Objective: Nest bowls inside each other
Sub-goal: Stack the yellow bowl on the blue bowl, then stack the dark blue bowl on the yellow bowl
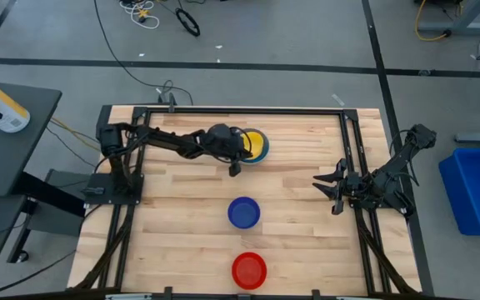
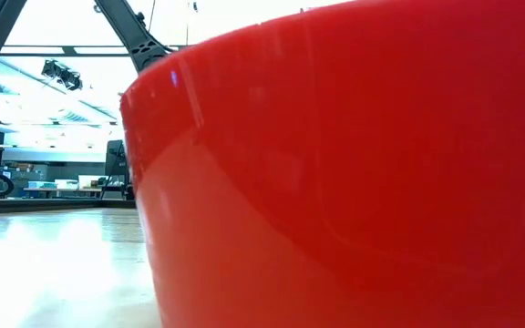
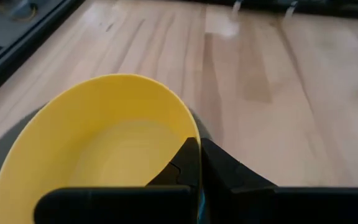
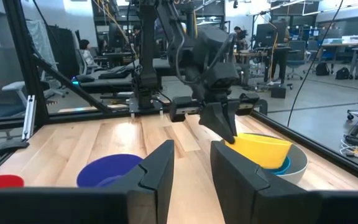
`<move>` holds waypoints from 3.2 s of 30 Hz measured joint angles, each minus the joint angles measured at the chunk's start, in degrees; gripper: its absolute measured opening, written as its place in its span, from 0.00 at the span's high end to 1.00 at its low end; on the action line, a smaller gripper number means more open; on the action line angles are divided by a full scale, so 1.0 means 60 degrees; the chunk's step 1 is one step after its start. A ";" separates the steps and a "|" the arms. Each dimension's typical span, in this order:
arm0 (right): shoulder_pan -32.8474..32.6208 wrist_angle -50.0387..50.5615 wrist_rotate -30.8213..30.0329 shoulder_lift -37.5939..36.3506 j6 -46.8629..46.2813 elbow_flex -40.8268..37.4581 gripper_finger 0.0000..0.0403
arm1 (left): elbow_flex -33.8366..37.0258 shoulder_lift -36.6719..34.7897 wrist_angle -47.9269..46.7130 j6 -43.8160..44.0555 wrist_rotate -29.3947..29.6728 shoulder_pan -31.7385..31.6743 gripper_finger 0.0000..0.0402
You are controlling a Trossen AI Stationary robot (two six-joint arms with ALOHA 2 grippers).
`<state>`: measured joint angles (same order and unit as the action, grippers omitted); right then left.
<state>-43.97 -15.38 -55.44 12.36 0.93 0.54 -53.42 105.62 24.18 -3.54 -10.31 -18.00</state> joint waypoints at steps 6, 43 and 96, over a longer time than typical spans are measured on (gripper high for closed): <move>0.0000 -0.0004 0.0000 0.0000 -0.0006 0.0000 0.73 | -0.0049 -0.0002 -0.0159 -0.0024 0.0054 0.0000 0.98; 0.0004 -0.0051 -0.0002 0.0000 -0.0262 0.0000 0.73 | 0.0017 0.0211 0.0122 0.0475 0.0984 -0.0047 0.45; 0.0000 0.1031 0.0025 -0.0004 -0.1447 -0.0001 0.73 | 0.0439 -0.0535 -0.2215 0.1244 0.1290 0.3391 0.46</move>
<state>-43.97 -9.19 -55.29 12.34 -7.76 0.53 -50.78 102.41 10.89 3.92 -2.57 2.35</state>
